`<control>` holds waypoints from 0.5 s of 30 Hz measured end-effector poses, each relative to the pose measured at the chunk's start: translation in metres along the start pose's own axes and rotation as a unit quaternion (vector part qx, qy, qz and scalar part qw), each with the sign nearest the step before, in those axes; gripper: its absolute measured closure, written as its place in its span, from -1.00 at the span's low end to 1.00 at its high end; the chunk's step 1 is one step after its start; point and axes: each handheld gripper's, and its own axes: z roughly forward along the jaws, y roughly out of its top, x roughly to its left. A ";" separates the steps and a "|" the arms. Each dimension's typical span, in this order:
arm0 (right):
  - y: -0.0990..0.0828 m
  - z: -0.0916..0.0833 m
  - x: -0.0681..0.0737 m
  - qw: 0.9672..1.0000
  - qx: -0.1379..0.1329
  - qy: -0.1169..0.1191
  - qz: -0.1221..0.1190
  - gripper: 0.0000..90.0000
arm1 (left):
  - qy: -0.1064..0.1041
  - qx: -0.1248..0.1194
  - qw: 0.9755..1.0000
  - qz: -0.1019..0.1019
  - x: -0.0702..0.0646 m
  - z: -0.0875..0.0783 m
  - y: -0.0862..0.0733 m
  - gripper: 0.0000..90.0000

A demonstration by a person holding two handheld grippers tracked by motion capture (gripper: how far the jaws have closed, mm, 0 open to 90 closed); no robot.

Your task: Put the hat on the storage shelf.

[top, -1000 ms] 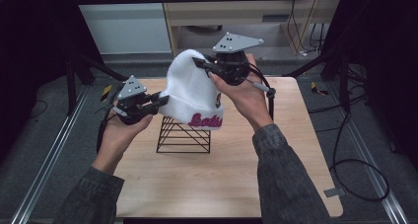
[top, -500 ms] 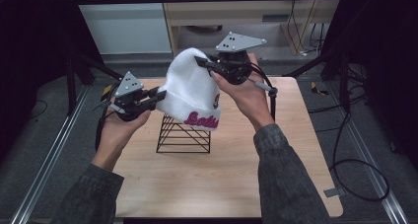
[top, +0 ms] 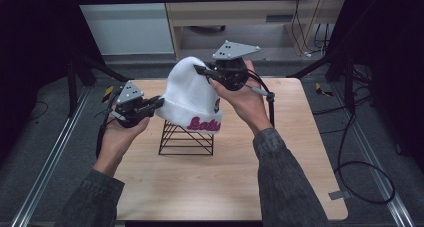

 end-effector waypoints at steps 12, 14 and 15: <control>0.000 0.008 0.007 1.000 0.006 0.009 -0.006 0.84 | 0.008 -0.002 1.000 -0.011 0.006 -0.002 -0.013 0.89; 0.000 0.009 0.008 1.000 0.005 0.010 -0.007 0.84 | 0.010 -0.002 1.000 -0.016 0.007 -0.001 -0.016 0.89; -0.001 0.010 0.010 1.000 0.005 0.012 -0.006 0.84 | 0.012 -0.002 1.000 -0.016 0.008 -0.001 -0.018 0.89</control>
